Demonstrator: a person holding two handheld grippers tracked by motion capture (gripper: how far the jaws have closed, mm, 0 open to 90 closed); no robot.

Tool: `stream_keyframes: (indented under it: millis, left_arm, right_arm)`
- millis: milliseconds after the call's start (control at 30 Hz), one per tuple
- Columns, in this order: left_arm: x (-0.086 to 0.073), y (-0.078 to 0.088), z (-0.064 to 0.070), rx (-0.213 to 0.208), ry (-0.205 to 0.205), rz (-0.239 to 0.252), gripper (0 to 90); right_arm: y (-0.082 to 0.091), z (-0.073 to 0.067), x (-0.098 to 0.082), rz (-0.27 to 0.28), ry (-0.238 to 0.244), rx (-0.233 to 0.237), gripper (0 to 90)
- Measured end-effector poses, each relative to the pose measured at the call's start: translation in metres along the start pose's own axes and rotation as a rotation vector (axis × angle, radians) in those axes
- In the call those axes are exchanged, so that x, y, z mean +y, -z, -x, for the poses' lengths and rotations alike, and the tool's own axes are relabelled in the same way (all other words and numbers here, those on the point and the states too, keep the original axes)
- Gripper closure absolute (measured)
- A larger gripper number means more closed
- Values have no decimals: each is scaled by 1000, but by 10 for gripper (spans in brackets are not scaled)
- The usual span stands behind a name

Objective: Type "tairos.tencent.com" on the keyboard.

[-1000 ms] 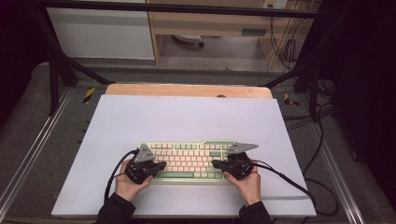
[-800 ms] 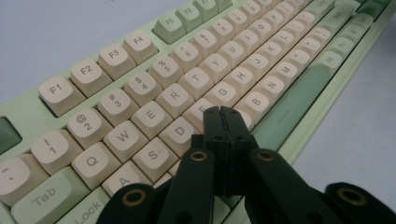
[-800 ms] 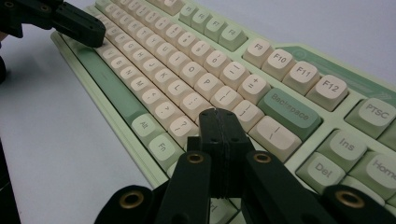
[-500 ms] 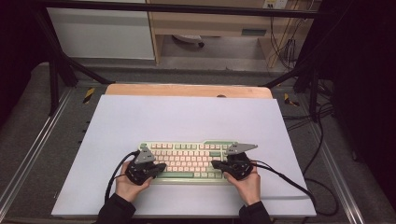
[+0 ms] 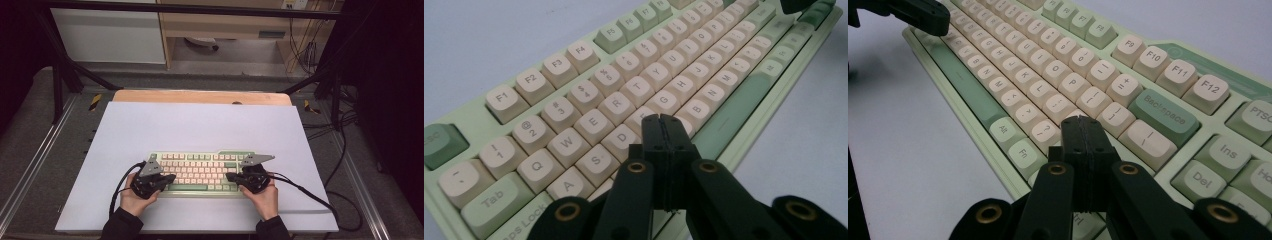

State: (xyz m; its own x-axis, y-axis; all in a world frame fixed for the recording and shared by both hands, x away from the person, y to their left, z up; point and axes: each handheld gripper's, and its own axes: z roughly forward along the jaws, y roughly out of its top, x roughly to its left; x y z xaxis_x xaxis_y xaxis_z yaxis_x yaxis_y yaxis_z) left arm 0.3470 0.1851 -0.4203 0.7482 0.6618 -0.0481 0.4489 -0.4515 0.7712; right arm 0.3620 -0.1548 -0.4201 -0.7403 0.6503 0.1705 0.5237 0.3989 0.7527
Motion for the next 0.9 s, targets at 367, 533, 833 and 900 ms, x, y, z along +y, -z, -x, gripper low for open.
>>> stream_keyframes:
  millis: [367,533,833,900]
  left_arm:
    - [1,10,-10,23,27,25,900]
    - [5,9,-12,35,27,24,900]
    - [12,0,-14,46,27,9,900]
    - [13,-1,-15,50,26,6,900]
  right_arm:
    - [1,0,1,14,4,11,900]
    - [1,-1,1,15,4,13,900]
    - [2,0,1,14,6,15,900]
    - [2,-1,1,14,6,14,900]
